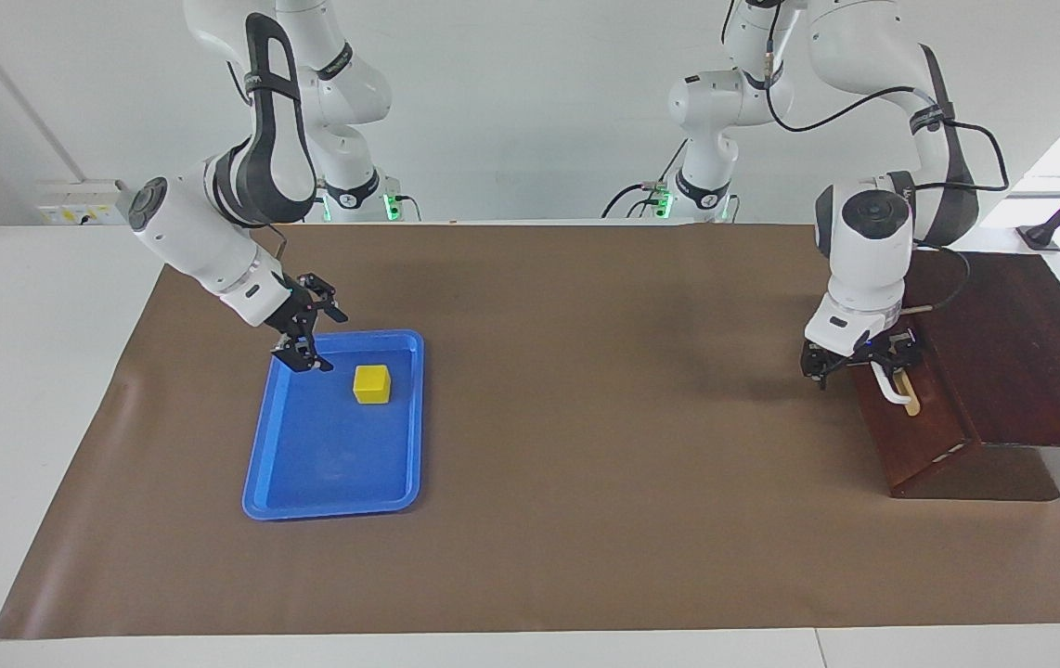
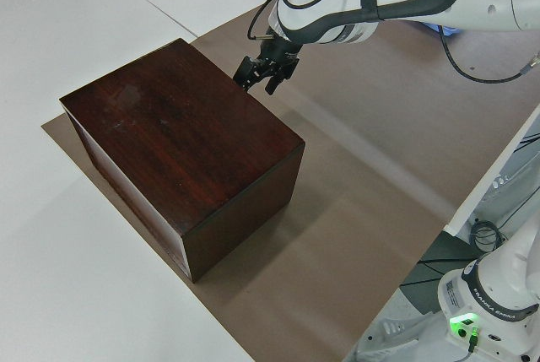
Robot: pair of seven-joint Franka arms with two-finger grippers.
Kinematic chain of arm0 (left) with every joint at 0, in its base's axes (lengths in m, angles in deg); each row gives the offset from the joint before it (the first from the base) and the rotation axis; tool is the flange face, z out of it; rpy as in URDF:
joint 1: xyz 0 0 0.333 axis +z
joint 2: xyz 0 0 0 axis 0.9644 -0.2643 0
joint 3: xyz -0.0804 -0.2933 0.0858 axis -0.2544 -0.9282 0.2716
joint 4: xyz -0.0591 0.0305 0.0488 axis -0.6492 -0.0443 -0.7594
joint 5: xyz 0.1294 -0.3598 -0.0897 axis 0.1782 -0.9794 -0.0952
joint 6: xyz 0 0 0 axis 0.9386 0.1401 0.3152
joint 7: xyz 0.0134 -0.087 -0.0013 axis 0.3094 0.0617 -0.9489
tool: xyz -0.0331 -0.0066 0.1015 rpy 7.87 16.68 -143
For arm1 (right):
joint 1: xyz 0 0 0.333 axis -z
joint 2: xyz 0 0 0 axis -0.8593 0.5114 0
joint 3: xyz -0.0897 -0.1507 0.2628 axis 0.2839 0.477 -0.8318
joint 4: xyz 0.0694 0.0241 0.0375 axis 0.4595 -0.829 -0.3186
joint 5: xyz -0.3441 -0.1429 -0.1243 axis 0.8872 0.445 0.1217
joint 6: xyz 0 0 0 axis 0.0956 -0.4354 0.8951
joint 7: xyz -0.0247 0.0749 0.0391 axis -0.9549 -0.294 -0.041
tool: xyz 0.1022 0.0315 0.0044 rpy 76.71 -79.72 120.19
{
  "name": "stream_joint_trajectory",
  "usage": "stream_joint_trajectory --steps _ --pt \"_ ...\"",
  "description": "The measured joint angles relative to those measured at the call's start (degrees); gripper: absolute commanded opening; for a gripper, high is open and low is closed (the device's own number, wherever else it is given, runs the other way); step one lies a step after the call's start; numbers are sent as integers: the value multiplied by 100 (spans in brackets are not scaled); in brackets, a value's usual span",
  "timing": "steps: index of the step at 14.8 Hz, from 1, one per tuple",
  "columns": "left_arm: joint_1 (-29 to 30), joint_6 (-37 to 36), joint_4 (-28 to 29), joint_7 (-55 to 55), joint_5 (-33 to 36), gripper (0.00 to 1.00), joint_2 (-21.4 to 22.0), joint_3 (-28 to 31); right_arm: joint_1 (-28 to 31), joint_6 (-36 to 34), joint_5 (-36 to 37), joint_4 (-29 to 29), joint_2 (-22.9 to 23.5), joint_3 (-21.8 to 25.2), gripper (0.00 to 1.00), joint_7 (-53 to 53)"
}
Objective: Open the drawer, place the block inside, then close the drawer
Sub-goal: 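Pull the drawer handle outward with the left gripper while the right gripper reaches the tray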
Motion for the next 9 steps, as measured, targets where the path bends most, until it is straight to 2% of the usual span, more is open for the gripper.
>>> stream_joint_trajectory --steps 5,9 --pt "-978 -159 -57 1265 -330 100 2 -29 19 -2 -715 -5 132 9 100 692" --pt "-1084 -224 -73 1408 -345 100 2 -24 48 -8 -1329 115 651 24 100 1360"
